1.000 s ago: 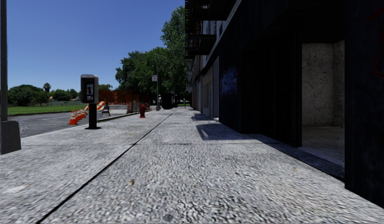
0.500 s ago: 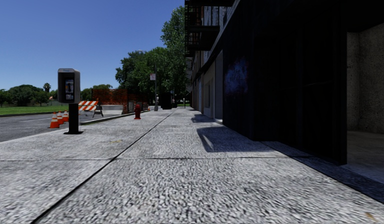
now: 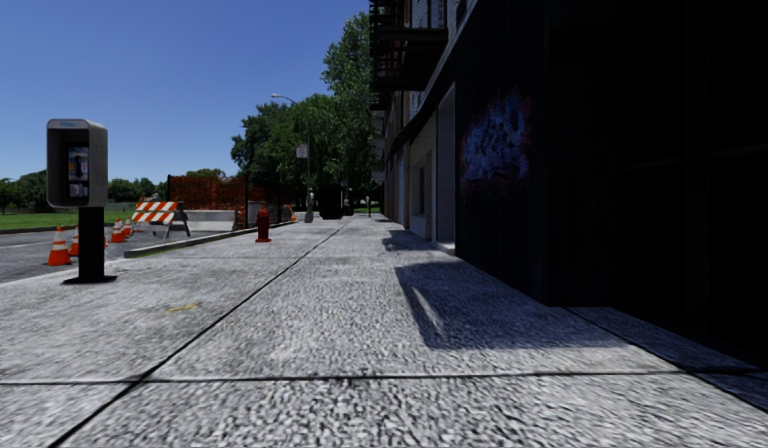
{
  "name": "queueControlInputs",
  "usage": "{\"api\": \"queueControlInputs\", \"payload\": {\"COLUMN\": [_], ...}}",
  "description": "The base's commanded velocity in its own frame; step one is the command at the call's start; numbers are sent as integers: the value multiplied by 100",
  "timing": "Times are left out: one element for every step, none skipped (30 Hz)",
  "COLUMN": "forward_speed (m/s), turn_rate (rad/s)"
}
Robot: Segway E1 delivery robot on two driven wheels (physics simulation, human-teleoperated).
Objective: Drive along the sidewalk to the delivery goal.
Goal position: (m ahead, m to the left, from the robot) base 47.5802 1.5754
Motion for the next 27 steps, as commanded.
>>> {"api": "queueControlInputs", "payload": {"forward_speed": [200, 200, 200, 200, 200, 200, 200, 200, 200, 200, 200, 200, 200, 200, 200, 200, 200, 200, 200, 200, 200, 200, 200, 200, 200, 200, 200], "turn_rate": [0, 0, 0, 0, 0, 0, 8, 25, 31, 31, 30, 8, 0, 0, 0, 0, 0, 0, 0, 0, 0, 0, 0, 0, 0, 0, 0]}}
